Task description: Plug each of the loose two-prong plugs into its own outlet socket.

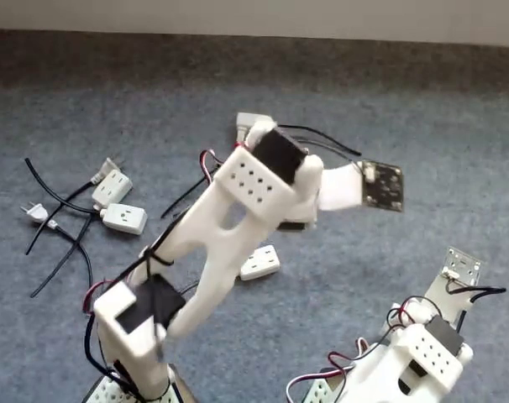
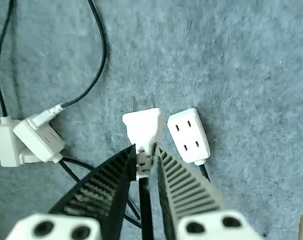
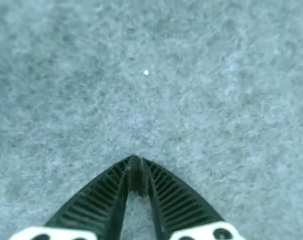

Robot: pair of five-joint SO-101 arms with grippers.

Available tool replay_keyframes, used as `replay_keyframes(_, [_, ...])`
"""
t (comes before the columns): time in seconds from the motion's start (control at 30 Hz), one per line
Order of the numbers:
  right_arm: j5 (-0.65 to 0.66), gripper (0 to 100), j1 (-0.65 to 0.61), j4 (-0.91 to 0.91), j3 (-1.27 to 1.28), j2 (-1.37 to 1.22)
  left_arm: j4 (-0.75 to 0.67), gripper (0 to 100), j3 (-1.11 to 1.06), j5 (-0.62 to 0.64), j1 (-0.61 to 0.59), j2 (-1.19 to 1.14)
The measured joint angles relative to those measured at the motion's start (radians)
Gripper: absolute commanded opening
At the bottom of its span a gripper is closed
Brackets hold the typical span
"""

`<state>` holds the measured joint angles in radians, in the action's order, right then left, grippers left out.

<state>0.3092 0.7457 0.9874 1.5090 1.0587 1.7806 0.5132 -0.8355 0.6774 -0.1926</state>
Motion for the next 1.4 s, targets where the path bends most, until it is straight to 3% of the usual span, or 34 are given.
replay_keyframes(0.37, [0.002,0.9,-0.018,-0.006,0.0,0.0,-0.048,1,-0.051,0.172,0.135,0.244])
replay_keyframes(0.53, [0.002,0.9,-0.018,-0.006,0.0,0.0,-0.086,1,-0.371,0.209,0.186,0.281])
replay_keyframes(0.77, [0.002,0.9,-0.018,-0.006,0.0,0.0,-0.364,1,-0.936,0.242,0.117,0.39])
replay_keyframes(0.97, [0.002,0.9,-0.018,-0.006,0.0,0.0,-0.609,4,-1.295,0.244,0.104,0.534])
replay_keyframes(1.13, [0.002,0.9,-0.018,-0.006,0.0,0.0,-0.715,9,-1.464,0.244,0.091,0.566])
replay_keyframes(1.4, [0.002,0.9,-0.018,-0.006,0.0,0.0,-0.766,9,-1.502,0.244,0.058,0.575])
